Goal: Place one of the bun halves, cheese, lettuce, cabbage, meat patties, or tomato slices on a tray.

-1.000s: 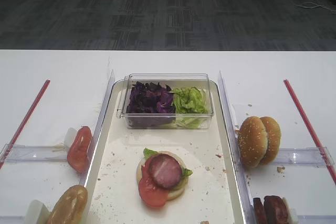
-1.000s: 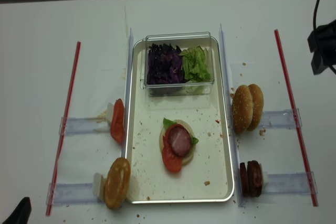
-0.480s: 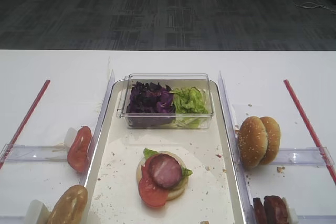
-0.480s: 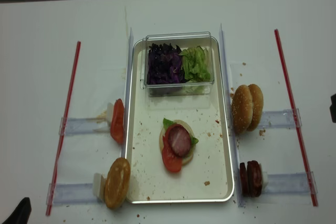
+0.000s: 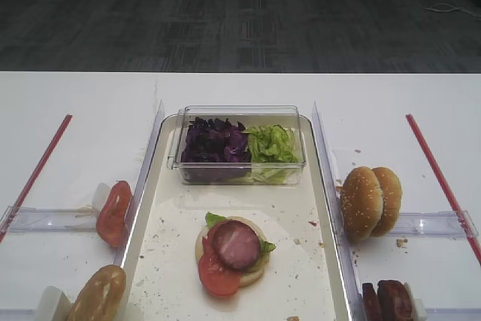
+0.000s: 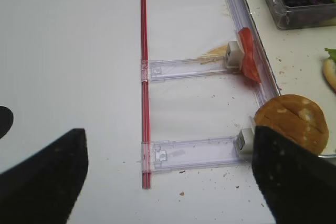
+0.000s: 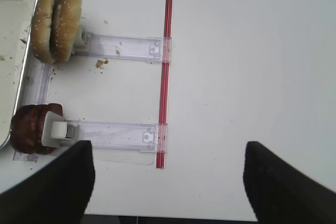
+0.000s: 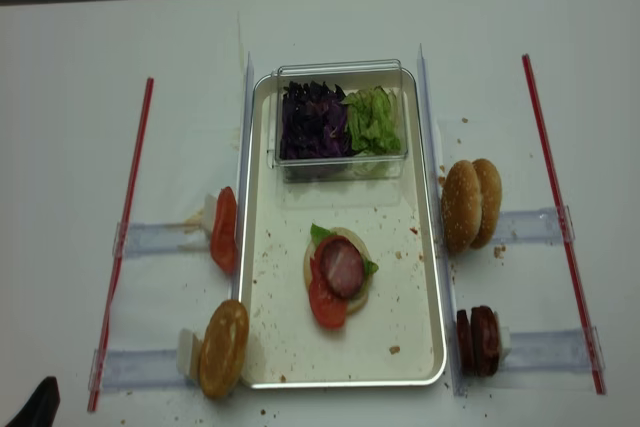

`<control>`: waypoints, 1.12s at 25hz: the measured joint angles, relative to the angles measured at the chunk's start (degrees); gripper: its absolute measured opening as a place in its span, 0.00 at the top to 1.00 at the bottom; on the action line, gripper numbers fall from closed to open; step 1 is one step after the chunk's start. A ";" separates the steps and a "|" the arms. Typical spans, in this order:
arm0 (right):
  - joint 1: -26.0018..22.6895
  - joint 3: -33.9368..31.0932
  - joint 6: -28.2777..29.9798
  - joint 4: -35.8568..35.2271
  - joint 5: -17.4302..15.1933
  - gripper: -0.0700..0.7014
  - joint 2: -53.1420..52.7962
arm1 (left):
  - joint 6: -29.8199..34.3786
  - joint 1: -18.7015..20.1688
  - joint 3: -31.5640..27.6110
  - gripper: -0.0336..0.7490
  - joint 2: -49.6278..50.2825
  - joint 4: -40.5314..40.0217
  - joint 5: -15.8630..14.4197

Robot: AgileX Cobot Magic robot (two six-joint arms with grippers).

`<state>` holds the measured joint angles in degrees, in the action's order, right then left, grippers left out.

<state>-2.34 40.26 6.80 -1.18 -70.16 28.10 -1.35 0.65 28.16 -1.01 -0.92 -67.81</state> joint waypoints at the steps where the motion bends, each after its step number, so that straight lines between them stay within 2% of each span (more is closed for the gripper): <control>1: 0.00 -0.86 -0.10 0.00 0.32 0.12 -1.33 | 0.00 0.00 0.00 0.17 0.00 0.00 0.00; 10: 0.00 -10.45 -0.21 -0.31 2.33 0.12 -11.57 | 0.00 0.00 0.00 0.17 0.00 0.00 0.00; 18: 0.00 -12.10 -0.21 -0.99 5.31 0.12 -21.43 | 0.00 0.00 0.00 0.17 0.00 0.00 0.00; 28: 0.00 -12.34 -0.21 -1.59 5.79 0.12 -28.97 | 0.00 0.00 0.00 0.17 0.00 0.00 0.00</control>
<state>-2.34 27.92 6.60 -2.77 -64.37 -0.87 -1.35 0.65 28.16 -1.01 -0.92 -67.81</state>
